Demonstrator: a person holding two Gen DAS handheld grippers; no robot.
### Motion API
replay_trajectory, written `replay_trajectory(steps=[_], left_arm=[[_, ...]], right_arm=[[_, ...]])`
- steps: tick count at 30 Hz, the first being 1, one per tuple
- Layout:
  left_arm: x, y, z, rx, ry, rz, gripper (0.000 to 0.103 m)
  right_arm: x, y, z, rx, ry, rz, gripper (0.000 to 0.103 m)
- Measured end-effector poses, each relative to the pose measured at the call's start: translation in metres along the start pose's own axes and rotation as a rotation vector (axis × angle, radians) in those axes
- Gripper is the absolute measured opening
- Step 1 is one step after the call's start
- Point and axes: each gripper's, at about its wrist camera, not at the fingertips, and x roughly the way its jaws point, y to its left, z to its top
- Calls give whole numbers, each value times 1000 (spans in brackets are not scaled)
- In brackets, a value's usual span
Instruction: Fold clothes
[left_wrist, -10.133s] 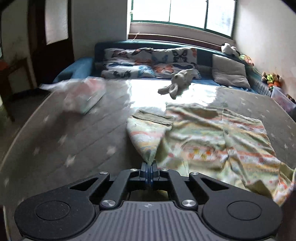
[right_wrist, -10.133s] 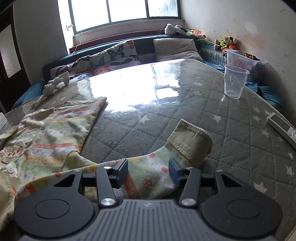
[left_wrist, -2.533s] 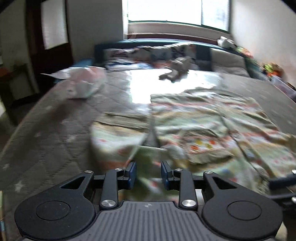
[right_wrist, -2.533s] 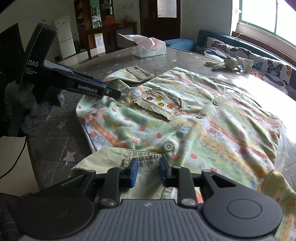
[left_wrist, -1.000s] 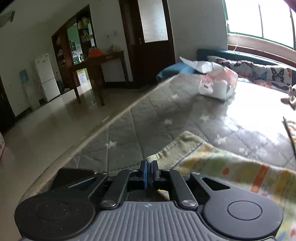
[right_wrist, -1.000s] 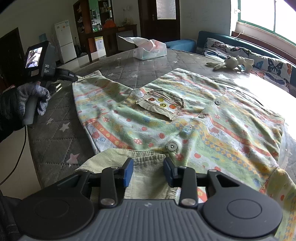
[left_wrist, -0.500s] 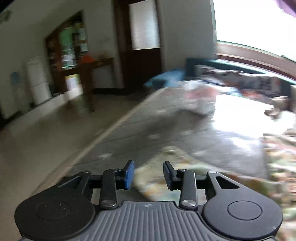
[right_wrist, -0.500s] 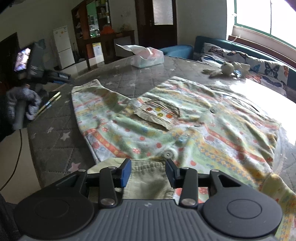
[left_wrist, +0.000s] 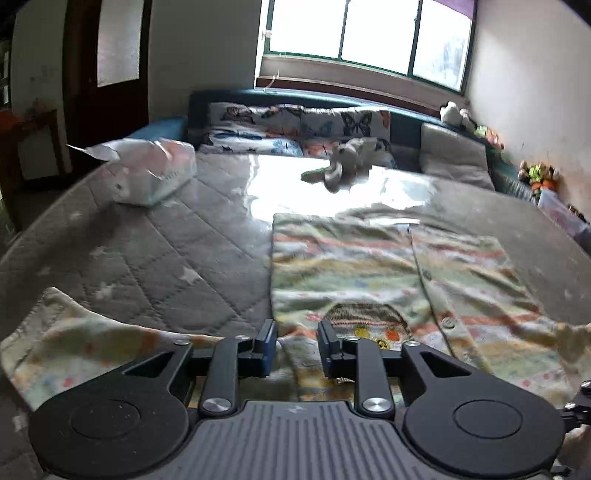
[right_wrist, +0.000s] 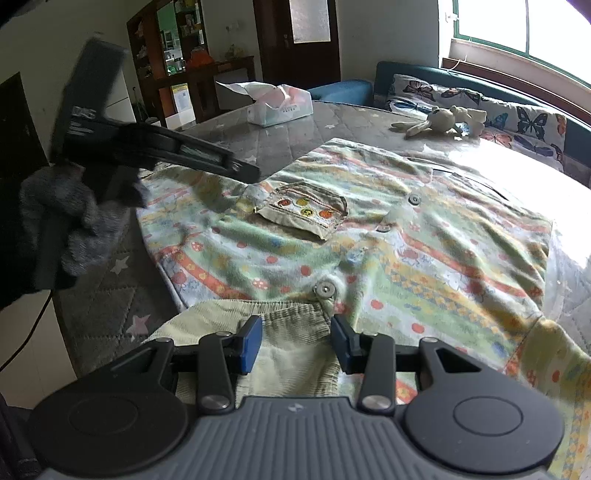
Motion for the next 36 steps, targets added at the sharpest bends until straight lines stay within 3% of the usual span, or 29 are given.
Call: replay_trajectory(steps=[5,19,25,32,36], left_arm=[[16,5,-4,10,26,38,22],[9,6,0,35,20,56,27],[-10,-16,3,83,0,-34,32],[-26,-64,-4,202,3,-234,33],[-26,-92,-11,288,20,-333,33]], right_arm=[[0,-1,-1,6,0,2,41],[-16,-6,-4,28,-36,5,42],[-28,-23,-12,93,-36,-42,42],[-32,-53,-18,175,-29,-128,42],[-41,-61,-20,205,-33,-136,42]])
